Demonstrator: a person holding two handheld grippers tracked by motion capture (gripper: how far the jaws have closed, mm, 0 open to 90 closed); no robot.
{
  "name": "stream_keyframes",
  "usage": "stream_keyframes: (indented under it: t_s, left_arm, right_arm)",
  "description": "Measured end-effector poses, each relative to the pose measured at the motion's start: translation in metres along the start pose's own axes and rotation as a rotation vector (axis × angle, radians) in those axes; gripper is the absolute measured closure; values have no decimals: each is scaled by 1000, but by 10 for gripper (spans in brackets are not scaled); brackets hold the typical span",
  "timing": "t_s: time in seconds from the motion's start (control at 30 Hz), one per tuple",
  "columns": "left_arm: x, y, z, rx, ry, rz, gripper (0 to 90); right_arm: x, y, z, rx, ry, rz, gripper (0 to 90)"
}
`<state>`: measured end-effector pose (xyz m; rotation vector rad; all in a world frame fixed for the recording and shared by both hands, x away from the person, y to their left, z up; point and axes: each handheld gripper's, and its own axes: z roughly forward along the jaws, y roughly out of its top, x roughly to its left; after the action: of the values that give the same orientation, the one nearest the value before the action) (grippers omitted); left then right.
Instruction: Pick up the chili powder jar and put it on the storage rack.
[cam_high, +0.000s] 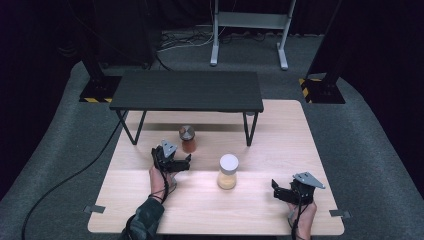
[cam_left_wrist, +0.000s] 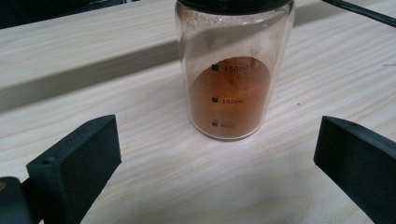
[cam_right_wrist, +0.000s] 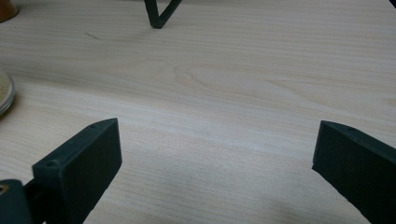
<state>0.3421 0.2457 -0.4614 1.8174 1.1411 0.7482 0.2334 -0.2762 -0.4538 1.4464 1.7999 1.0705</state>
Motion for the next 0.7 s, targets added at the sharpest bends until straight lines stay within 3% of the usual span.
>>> stream_keyframes:
  t_s: [0.5,0.7]
  left_arm:
    - [-1,5,2,21,5,-4,0]
    - [2,15,9,40,-19,-20,0]
  right_arm:
    - [-1,-3,-1,-17,7,0,0]
    - [-3,-3,-1,-18,12,5,0]
